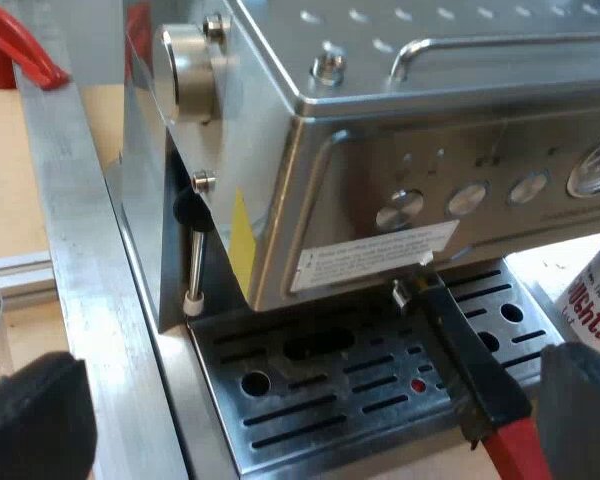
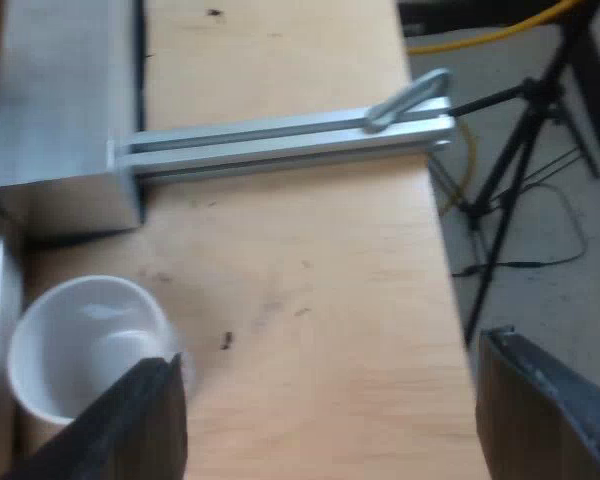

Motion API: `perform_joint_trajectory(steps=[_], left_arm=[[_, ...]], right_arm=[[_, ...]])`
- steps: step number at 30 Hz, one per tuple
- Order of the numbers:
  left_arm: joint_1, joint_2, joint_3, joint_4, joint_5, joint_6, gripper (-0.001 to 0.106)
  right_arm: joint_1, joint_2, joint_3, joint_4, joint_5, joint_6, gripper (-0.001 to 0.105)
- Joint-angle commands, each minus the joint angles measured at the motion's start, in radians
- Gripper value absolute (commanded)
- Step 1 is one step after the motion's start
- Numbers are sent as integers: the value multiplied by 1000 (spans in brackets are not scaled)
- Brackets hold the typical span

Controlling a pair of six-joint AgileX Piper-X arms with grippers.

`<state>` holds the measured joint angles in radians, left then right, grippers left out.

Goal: Remove mug from coffee machine

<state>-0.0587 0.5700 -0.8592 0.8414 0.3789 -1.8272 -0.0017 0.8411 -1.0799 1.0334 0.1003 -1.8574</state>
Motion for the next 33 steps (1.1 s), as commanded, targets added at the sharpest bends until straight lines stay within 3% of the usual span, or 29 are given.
perform_joint_trajectory(steps=[1, 6, 11, 16, 20, 29, 33], left_arm=[[0, -13, -7, 14, -10, 0, 90], [-2, -108, -7, 21, -16, 28, 90], [-2, -254, -7, 21, -71, 41, 90], [-2, -384, -7, 21, -78, 67, 90], [-2, -459, -7, 27, -82, 72, 90], [-2, -606, -7, 219, -206, 83, 90], [-2, -668, -7, 279, -230, 83, 90]], right_arm=[[-36, -53, -11, 4, -2, -58, 63], [-39, -140, -11, 0, -2, -72, 63], [-39, -268, 9, -5, -40, -123, 63], [-39, -435, 72, -5, -150, -123, 63], [-39, -547, 129, -5, -151, -121, 63], [-39, -793, 224, -5, -110, -118, 63], [-39, -892, 253, -5, -49, -76, 63]])
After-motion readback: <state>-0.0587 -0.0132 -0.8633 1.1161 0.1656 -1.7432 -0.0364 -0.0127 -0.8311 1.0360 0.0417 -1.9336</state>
